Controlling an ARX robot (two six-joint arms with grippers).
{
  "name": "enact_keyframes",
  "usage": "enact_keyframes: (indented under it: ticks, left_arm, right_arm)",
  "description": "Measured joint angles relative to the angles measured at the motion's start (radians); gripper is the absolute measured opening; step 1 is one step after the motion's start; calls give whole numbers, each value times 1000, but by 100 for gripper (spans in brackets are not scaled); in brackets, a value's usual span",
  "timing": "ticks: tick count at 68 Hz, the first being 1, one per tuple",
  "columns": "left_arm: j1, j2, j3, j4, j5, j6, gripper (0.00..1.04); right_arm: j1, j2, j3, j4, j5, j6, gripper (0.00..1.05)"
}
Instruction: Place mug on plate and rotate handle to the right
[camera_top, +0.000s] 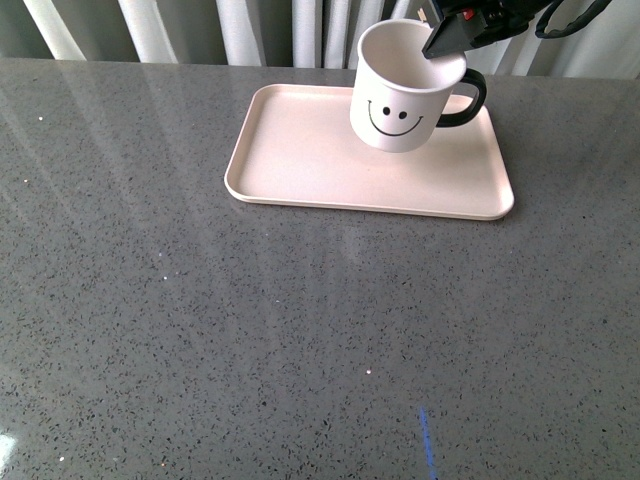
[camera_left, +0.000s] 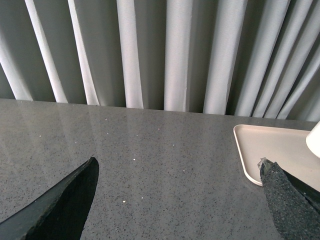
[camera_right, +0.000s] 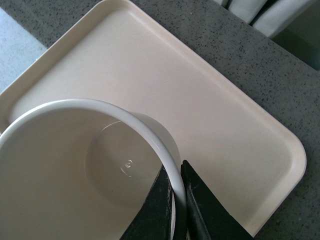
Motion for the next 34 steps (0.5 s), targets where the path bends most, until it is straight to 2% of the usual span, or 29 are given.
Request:
enact_keyframes:
  ticks: [15,34]
  left_arm:
    - [0,0,0,0,0,0,95]
    - [0,0,0,0,0,0,95]
  right_arm:
    - [1,64,55,-44,-14,-99,2]
    - [11,105,77,-63,-41,-102,2]
